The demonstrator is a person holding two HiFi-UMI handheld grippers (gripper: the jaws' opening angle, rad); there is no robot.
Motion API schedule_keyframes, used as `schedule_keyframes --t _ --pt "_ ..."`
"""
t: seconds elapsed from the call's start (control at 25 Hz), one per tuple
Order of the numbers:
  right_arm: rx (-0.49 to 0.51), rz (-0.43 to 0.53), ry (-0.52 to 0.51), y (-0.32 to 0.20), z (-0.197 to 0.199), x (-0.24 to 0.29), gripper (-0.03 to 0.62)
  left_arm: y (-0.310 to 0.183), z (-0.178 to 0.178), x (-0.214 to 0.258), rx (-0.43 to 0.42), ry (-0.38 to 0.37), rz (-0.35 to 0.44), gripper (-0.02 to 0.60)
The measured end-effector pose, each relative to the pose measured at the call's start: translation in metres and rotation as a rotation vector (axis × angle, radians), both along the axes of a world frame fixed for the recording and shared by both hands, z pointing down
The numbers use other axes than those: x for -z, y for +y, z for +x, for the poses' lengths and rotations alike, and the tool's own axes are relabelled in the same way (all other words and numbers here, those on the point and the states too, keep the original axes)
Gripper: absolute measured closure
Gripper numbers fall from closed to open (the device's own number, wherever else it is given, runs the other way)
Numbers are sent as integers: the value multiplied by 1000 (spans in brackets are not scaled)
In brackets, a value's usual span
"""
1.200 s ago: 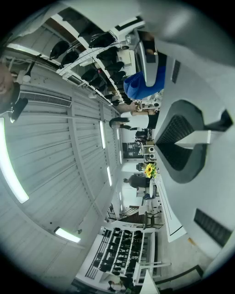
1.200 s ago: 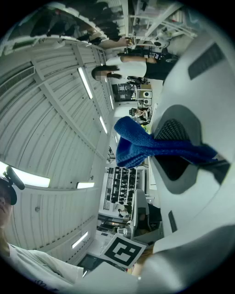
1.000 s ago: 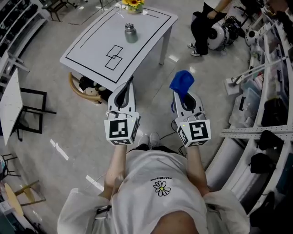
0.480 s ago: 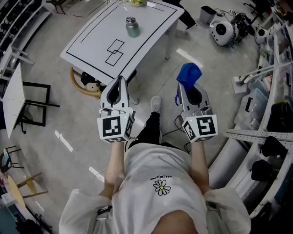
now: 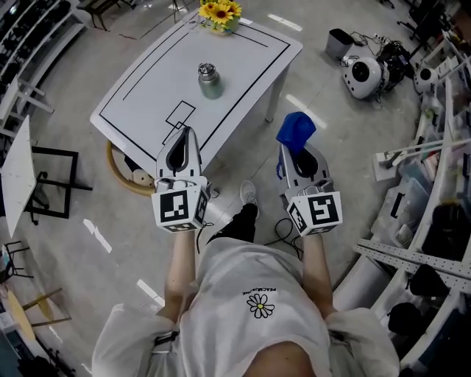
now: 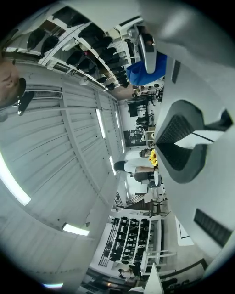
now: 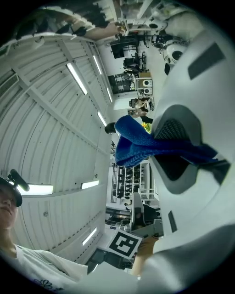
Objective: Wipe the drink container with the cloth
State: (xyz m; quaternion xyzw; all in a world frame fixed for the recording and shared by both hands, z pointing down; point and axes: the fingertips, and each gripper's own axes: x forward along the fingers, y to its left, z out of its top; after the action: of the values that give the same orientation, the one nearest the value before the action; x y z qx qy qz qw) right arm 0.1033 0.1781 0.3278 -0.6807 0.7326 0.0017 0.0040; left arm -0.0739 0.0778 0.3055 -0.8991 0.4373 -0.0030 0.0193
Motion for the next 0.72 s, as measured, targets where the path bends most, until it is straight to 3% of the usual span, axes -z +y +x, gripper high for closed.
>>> schedule_keyframes --t 0.4,0.72 --pt "116 12 10 -138 40 4 553 -111 39 -7 69 28 -22 584" --pt "224 12 -75 -203 42 -10 553 -148 46 -21 136 14 -51 584"
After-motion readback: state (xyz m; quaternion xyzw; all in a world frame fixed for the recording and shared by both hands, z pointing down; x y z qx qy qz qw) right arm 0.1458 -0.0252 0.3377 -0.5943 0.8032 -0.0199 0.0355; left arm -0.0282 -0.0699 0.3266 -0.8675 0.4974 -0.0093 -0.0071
